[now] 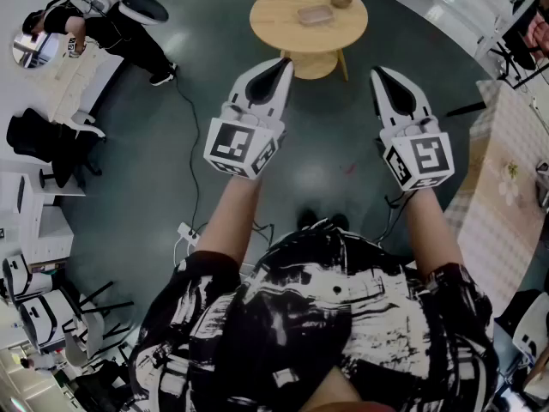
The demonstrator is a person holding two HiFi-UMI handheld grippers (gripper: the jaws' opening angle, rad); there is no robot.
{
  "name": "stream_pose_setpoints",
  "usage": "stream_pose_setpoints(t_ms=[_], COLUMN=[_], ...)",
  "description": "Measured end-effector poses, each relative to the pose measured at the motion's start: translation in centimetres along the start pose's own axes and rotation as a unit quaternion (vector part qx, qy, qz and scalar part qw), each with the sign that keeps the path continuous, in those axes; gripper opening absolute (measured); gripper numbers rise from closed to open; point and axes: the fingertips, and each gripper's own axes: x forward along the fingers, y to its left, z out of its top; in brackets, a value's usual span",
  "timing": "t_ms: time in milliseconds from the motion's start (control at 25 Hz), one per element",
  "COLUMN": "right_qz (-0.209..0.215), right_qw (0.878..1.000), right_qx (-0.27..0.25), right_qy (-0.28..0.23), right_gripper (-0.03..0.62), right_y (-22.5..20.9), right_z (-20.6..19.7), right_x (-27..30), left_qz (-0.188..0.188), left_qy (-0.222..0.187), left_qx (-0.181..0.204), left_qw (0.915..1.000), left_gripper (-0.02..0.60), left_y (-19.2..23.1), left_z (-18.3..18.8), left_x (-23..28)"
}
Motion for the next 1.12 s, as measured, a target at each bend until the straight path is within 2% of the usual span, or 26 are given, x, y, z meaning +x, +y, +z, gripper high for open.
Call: stream_pose_setpoints(t_ms=[600, 1120], right_qz=[-0.003, 0.000], right_qw=[1.000, 1.000], right_qx=[-0.002, 0.004], right_qy=[-0.002, 0.000], right_gripper=[0.000, 0.001], right_y=[0.1, -0.6], right_z=[-0.2, -1.2], right_x=[-1.8, -1.3], left_qz=[-0.005, 0.000], left_qy=[0.000, 0.003], left_qx=[0.005, 0.002], left_qw=[1.0000, 1.0000], left_gripper=[0.000, 0.000], left_y=[-1.8, -1.6], left_z=[0.0, -0.9], left_x=[-0.7, 0.2])
